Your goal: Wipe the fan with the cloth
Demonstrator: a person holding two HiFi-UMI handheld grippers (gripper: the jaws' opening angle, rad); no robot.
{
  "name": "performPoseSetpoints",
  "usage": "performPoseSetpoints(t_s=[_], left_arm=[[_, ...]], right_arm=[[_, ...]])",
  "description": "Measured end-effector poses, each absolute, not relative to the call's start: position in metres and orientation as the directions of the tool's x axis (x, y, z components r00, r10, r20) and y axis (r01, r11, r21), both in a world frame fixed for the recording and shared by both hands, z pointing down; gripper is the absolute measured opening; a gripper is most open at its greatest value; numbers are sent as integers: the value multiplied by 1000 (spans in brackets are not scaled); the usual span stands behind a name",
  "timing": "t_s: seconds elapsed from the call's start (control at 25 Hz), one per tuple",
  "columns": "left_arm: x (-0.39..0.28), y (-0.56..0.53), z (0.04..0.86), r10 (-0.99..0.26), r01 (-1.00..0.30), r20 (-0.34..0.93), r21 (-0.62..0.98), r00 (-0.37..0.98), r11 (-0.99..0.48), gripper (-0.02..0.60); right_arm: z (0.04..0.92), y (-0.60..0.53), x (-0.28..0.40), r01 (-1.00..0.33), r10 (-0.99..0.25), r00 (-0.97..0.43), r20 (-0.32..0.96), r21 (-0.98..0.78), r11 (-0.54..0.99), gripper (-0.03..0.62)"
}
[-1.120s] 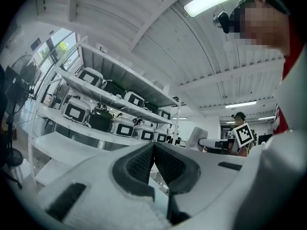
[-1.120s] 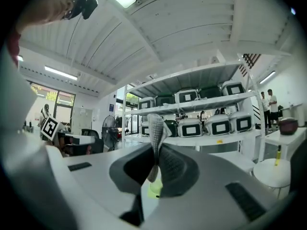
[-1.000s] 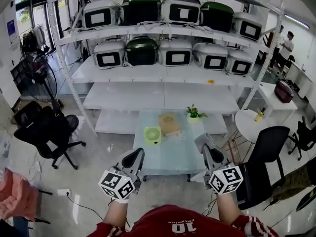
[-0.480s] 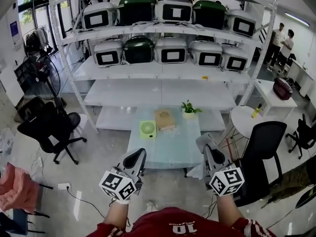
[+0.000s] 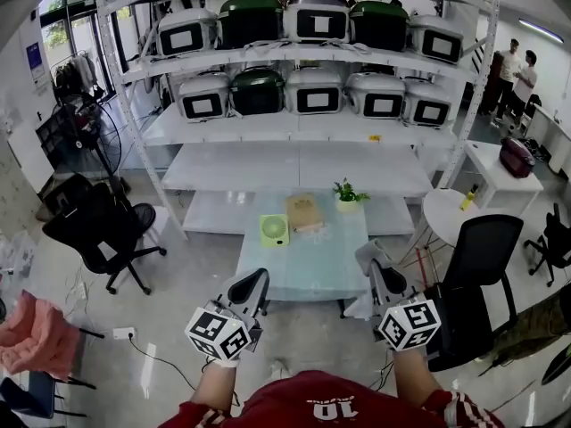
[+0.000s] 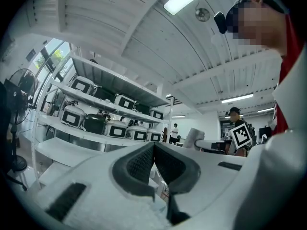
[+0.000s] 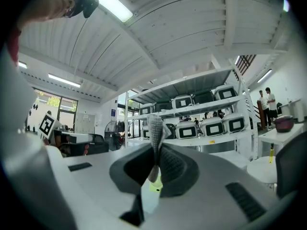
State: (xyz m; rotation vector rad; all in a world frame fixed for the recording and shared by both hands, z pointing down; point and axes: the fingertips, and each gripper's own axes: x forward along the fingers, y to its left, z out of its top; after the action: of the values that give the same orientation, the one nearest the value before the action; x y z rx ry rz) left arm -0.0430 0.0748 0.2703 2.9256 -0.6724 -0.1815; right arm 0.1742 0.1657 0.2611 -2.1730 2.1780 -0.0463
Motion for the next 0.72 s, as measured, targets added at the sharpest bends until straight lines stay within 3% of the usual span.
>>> performPoseSetpoints(t_s=[0.72], left_arm=[[-43, 69, 266, -441, -423, -100, 165, 892, -891, 2]], right_arm=[[249, 157, 167, -997, -998, -31, -55, -75, 35, 17]])
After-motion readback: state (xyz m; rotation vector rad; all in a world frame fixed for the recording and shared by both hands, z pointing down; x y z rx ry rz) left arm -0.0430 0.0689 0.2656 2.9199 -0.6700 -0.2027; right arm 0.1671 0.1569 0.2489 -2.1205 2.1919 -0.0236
